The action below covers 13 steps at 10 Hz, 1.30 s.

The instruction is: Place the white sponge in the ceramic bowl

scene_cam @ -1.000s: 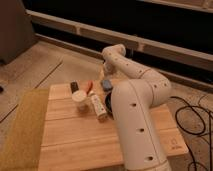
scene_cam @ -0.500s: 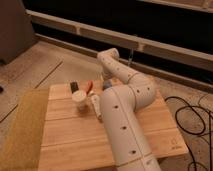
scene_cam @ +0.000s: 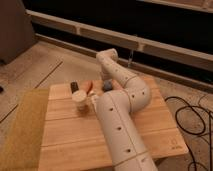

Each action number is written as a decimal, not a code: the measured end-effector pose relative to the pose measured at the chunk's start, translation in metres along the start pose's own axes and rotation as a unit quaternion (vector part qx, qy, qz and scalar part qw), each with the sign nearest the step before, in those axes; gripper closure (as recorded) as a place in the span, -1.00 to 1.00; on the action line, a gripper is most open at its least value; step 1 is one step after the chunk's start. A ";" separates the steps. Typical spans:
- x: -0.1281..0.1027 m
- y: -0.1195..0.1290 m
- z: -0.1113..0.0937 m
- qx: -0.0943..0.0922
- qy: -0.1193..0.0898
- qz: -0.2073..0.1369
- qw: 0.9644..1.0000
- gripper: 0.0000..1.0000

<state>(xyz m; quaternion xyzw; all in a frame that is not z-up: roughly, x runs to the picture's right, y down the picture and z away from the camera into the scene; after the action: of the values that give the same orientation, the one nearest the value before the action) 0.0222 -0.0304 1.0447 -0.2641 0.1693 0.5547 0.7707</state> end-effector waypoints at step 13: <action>-0.012 0.018 -0.071 -0.039 -0.010 -0.020 0.999 1.00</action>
<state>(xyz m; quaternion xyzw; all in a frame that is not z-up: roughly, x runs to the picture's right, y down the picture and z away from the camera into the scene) 0.0039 -0.0776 0.9904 -0.2916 0.1342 0.5483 0.7722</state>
